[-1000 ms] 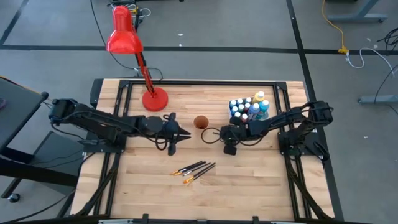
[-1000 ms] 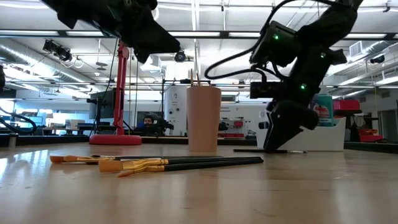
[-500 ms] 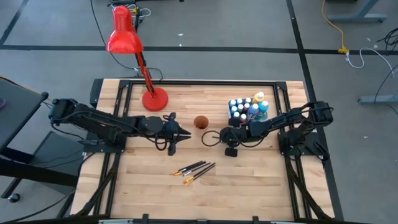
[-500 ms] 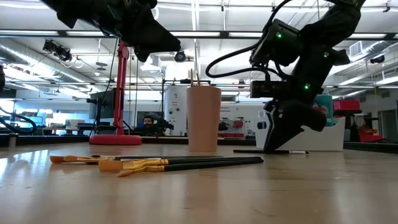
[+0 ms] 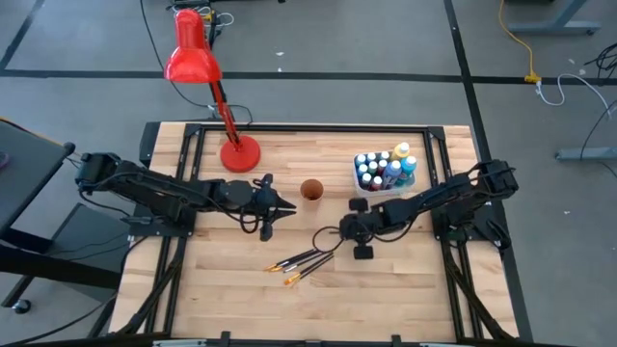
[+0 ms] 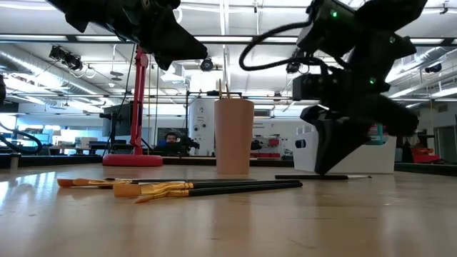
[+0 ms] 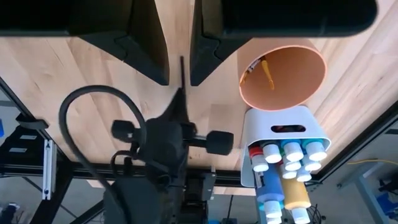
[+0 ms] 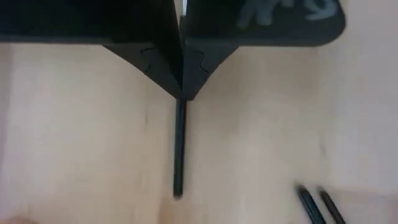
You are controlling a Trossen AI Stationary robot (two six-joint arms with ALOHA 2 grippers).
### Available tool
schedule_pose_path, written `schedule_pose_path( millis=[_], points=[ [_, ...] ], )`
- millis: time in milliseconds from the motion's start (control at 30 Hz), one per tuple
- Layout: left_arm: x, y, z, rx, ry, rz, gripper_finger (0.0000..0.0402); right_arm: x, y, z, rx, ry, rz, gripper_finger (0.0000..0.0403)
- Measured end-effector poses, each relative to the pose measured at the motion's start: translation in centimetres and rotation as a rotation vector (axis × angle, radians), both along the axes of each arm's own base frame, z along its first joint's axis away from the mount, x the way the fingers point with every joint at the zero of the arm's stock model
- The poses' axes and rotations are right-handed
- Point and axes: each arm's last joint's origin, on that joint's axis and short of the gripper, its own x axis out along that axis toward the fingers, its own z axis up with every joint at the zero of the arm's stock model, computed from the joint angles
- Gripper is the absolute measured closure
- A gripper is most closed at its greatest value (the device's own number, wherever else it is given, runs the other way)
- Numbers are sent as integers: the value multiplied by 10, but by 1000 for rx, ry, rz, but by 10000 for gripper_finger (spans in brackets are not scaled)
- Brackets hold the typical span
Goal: Pick & Place Paint Supplies
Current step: Put the white paint brush into the orange cup, then put the orange paint brush into the orange cup
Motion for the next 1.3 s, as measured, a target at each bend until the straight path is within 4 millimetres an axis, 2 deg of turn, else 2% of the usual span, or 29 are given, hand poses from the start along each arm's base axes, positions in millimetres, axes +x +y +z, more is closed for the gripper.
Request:
schedule_pose_path(
  millis=[100, 300, 433, 533, 667, 733, 800, 933, 1000, 1100, 1300],
  points=[
    [0, 0, 0, -1, 0, 0, 331, 2, 9, 2, 83, -17, 0, 401],
    [0, 0, 0, -29, 0, 7, 331, -7, 19, -7, 89, -45, -104, 401],
    [0, 0, 0, -45, -1, 11, 331, 0, 34, 2, 115, -137, -66, 392],
    [0, 0, 0, -39, -1, 9, 331, 2, 41, 15, 56, -172, -26, 382],
    [0, 0, 0, -28, 0, 5, 331, -6, 40, 36, -167, -193, -10, 366],
    [0, 0, 0, -2, -1, 1, 331, -10, 35, 50, -307, -278, -129, 361],
    [0, 0, 0, 7, -2, 4, 331, -9, 22, 55, -372, -347, -264, 359],
    [1, 1, 3, 26, -29, 16, 331, 5, -14, 35, -311, -418, -374, 362],
    [2, 1, 6, 25, -64, 17, 331, 12, -35, 20, -295, -376, -383, 374],
    [3, 1, 8, 21, -81, 10, 331, 15, -57, 2, -332, -239, -398, 397],
    [3, 1, 8, 55, -84, 0, 331, 25, -79, -1, -303, -160, -401, 398]
  ],
)
